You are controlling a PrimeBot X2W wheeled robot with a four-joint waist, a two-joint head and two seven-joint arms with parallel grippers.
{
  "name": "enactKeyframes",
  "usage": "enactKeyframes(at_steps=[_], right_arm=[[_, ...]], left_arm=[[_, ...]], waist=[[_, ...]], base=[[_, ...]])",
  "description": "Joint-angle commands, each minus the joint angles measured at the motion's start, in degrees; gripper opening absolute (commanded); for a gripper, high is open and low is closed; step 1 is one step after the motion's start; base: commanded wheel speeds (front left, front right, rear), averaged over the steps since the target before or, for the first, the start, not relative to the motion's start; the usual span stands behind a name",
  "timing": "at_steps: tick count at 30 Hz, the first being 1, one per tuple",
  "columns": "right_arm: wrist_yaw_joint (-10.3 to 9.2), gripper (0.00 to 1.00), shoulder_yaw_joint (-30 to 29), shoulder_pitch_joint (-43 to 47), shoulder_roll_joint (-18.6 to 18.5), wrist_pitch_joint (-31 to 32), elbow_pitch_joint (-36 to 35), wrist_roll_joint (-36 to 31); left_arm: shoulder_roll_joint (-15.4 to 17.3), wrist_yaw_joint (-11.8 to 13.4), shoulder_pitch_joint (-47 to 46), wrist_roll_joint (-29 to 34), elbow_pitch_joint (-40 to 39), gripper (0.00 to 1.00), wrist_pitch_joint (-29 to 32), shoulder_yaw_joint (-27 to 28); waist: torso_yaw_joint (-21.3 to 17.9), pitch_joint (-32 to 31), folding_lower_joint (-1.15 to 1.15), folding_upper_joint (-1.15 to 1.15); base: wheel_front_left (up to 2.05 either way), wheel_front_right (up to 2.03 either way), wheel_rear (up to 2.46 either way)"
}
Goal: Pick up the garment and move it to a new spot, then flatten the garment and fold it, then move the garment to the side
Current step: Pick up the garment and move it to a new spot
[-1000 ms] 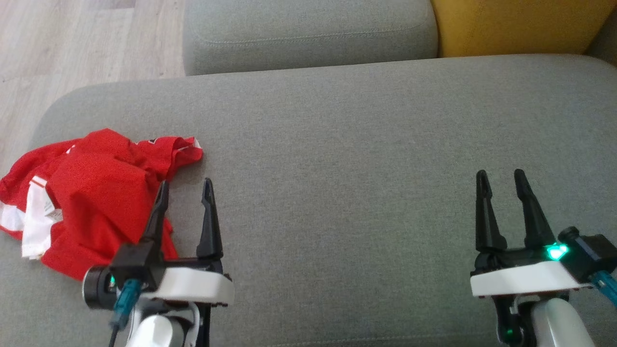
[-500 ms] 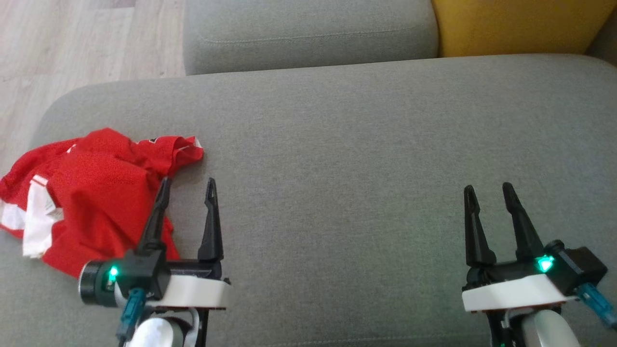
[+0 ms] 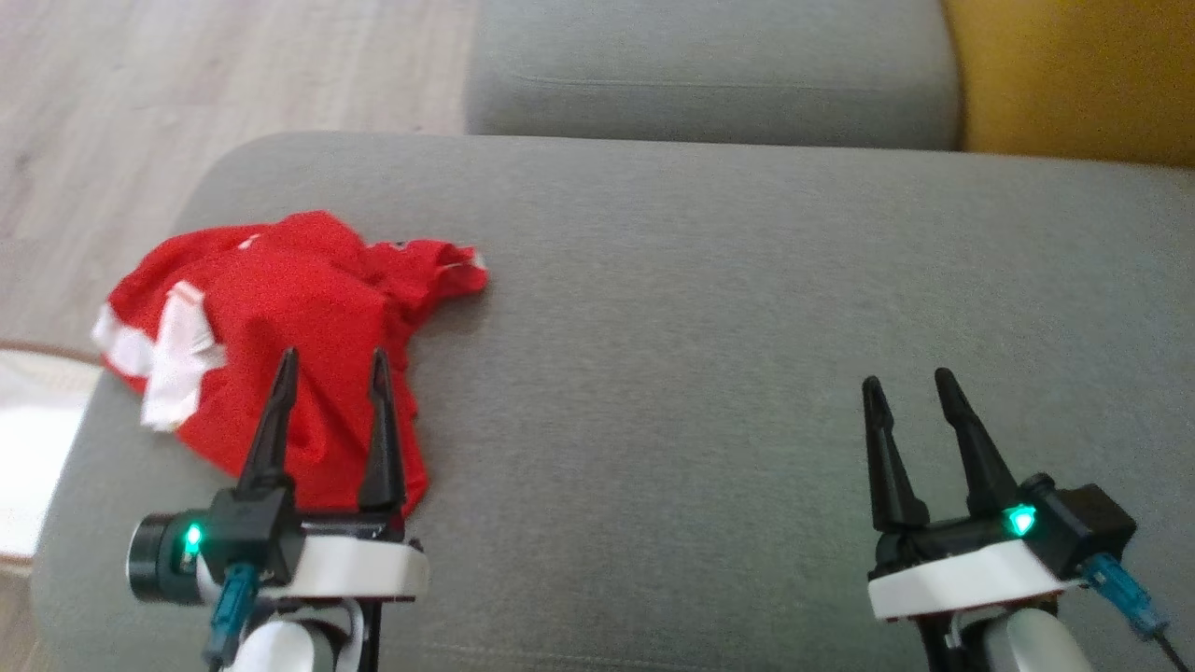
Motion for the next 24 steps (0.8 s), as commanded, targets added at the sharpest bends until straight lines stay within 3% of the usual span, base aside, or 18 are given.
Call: enactKeyframes(at_steps=[1,14,24], right_arm=[[0.23,1.00,1.78,-0.99,-0.43,-0.61,-1.70,-0.08],[0.23,1.00,5.08,0.07,-0.43,-0.61,-1.29,1.08],[0.23,1.00,6.08,0.73,-0.43,-0.61,-1.33,2.24]], left_arm=[[-0.11,-0.30,-1.23,0.59,-1.81,1.00,-0.70,2.56],[-0.05,-1.35,0.39,1.40,-2.10,1.00,-0.70,5.06],[0.42,-1.73,0.89,2.16,-2.16,1.00,-0.70,6.36]], waist=[[2.92,-0.83,0.00,0.00],[14.27,-2.41,0.00,0.00],[18.25,-2.50,0.00,0.00]], base=[[0.00,0.00,0.00],[0.00,0.00,0.00],[0.00,0.00,0.00]])
